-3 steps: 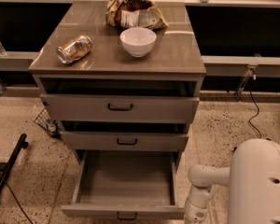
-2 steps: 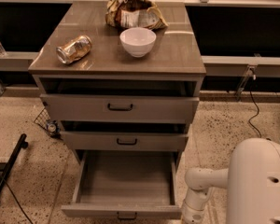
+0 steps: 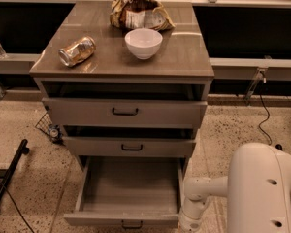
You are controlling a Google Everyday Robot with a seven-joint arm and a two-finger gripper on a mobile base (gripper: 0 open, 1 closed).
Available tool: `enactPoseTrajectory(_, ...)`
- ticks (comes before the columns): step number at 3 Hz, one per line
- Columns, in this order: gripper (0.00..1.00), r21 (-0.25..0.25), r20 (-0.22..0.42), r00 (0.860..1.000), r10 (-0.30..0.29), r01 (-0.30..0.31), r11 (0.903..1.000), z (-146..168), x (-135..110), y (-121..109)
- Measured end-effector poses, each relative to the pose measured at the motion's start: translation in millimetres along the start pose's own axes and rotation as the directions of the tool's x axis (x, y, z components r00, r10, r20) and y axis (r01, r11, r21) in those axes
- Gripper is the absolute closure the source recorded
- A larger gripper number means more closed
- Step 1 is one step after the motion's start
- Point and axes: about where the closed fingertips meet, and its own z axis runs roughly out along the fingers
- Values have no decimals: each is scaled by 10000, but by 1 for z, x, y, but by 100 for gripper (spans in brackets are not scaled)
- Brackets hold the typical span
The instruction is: Close bottom drawer
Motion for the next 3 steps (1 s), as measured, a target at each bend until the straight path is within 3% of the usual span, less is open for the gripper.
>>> enactPoseTrajectory(3,100,1075,994,9947,-253,146,9941,8,-4,-50)
